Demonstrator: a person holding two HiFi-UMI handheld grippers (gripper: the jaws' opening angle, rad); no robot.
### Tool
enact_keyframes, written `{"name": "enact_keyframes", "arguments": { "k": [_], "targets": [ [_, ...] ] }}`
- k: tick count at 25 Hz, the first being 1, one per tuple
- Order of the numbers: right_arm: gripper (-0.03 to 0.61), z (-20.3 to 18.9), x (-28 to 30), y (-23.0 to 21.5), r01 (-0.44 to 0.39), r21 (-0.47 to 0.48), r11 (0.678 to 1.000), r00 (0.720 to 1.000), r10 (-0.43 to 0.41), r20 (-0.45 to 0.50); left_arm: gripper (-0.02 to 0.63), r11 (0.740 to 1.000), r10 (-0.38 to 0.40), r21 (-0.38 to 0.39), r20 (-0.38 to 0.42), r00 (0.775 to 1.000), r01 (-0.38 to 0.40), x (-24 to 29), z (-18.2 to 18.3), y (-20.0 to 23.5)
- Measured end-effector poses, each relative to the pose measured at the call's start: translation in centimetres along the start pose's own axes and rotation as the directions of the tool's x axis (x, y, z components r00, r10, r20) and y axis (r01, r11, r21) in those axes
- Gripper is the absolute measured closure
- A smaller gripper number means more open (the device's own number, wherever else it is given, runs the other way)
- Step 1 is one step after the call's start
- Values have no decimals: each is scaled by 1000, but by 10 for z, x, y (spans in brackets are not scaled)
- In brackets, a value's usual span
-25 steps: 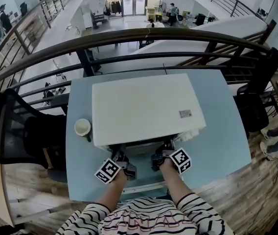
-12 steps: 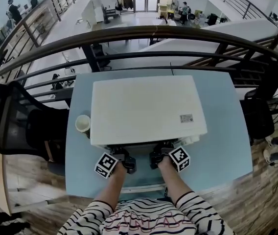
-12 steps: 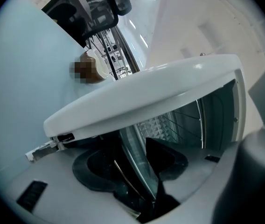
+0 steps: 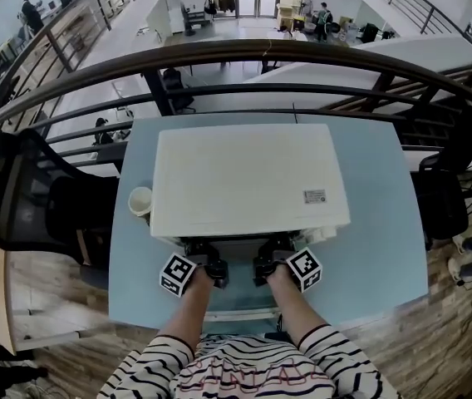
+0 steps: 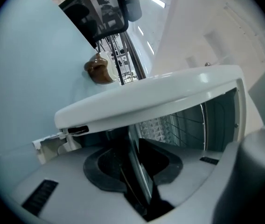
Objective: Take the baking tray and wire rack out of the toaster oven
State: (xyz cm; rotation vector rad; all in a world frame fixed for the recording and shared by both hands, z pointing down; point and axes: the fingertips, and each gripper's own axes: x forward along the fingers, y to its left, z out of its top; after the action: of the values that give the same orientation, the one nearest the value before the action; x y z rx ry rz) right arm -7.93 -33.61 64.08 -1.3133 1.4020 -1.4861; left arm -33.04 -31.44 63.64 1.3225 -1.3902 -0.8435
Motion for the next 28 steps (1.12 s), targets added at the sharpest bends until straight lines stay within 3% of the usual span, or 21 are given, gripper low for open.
{"name": "enact_keyframes", "arguments": {
  "k": [11,28],
  "targets": [
    [502,-10,-43,-9,24,88,996,1000,-23,-15,523,994,-6,-112,48,999,11,-44,-7,9],
    [505,-15,-86,-19,6,109,994,999,-10,41,528,982,-93,-167,-6,996,91,-83,-17,9]
  ]
}}
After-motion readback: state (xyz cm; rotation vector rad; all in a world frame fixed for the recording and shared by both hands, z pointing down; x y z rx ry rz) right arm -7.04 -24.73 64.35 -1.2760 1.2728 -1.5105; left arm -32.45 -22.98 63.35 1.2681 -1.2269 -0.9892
